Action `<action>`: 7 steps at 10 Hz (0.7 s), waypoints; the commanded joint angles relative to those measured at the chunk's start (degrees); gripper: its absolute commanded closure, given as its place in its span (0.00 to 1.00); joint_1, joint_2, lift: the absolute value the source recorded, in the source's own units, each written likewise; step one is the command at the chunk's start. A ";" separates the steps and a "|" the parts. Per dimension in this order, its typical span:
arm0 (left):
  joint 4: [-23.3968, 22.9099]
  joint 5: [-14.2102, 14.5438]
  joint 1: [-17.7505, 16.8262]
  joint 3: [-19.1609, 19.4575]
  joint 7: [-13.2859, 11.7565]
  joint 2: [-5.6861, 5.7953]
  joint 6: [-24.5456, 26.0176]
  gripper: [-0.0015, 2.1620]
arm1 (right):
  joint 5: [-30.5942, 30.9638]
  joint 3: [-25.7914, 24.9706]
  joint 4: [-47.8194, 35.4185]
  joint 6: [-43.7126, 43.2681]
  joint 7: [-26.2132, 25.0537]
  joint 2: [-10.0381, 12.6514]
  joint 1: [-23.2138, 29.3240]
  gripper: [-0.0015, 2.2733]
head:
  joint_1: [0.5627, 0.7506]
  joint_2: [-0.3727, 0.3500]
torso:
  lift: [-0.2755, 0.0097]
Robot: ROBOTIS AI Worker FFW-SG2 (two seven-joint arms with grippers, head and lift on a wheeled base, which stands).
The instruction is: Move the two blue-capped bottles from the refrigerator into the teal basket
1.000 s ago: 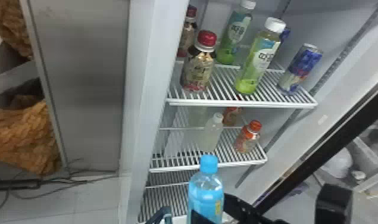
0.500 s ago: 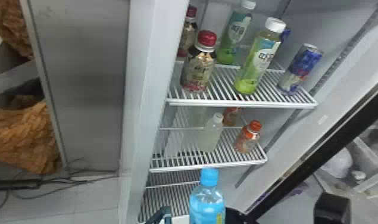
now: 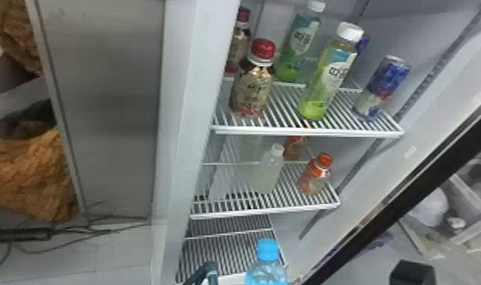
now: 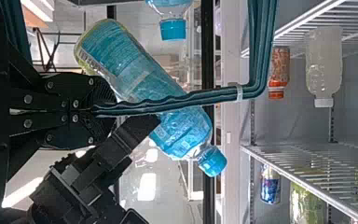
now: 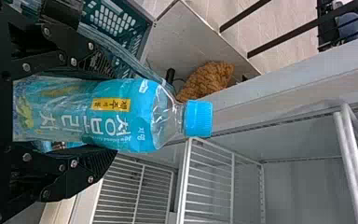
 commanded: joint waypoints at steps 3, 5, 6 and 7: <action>0.00 0.09 0.01 -0.09 0.00 -0.06 -0.16 0.54 | -0.64 0.08 2.81 -0.76 0.09 0.53 -0.80 0.28 | 0.70 0.03 | 0.41; 0.00 0.09 0.01 -0.09 0.00 -0.06 -0.16 0.54 | -0.73 0.08 4.63 -2.17 1.24 0.53 -1.50 0.26 | 0.70 0.03 | 0.41; 0.00 0.18 0.01 0.00 0.00 -0.06 -0.16 0.54 | -0.64 0.08 5.76 -2.45 2.38 0.53 -2.35 0.22 | 0.70 0.03 | 0.41; 0.00 0.18 0.15 0.00 0.00 -0.06 -0.16 0.54 | -0.64 0.08 6.04 -2.59 2.64 0.53 -2.49 0.22 | 0.70 0.03 | 0.41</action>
